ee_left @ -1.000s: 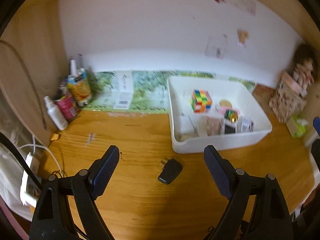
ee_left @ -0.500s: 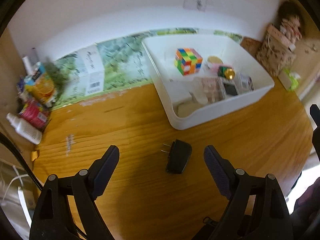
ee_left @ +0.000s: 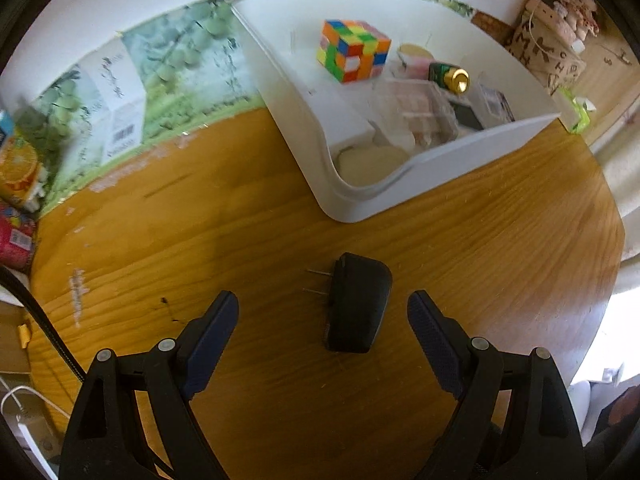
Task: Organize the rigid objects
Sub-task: 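Close the left tool on the black plug charger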
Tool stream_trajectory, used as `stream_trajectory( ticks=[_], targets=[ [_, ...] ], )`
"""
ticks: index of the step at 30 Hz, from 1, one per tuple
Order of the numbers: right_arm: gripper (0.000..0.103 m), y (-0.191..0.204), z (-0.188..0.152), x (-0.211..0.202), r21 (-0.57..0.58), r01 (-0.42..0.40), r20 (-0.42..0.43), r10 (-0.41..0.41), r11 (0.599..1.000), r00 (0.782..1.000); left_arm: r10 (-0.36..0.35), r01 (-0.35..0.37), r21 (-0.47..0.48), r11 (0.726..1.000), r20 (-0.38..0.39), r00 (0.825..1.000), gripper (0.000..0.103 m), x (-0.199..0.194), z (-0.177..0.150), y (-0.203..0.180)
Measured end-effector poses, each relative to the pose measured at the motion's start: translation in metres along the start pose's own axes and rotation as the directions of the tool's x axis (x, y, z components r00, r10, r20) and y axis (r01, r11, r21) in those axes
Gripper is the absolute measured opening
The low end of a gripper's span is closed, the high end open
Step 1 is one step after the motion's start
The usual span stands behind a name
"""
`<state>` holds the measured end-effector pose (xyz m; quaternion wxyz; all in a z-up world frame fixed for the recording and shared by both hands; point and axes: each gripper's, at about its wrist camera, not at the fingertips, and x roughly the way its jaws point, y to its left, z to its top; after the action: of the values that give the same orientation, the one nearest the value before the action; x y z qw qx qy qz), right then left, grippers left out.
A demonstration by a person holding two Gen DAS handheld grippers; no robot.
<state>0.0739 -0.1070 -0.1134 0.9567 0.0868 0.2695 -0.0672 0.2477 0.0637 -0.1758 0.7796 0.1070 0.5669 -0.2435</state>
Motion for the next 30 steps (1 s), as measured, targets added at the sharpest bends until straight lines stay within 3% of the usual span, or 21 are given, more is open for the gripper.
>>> stream_trajectory(
  ticks=[9,15,23,30],
  targets=[
    [0.090,0.003,-0.005,0.005,0.006,0.026,-0.049,-0.026,1.000,0.998,-0.033,0.032,-0.027,0.999,-0.057,0.998,0.087,0.024,0.001,0.005],
    [0.090,0.007,-0.005,0.008,-0.002,0.026,-0.065,-0.026,1.000,0.998,-0.063,0.060,-0.043,0.997,-0.060,0.996,0.080,0.026,-0.001,0.010],
    [0.090,0.008,-0.005,0.008,-0.009,0.018,-0.074,-0.019,1.000,0.997,-0.133,0.130,-0.061,0.990,-0.058,0.989,0.060,0.025,-0.003,0.014],
    [0.090,0.005,-0.004,0.006,-0.016,0.007,-0.073,-0.008,1.000,0.997,-0.148,0.141,-0.084,0.986,-0.093,0.985,0.043,0.029,-0.008,0.000]
  ],
)
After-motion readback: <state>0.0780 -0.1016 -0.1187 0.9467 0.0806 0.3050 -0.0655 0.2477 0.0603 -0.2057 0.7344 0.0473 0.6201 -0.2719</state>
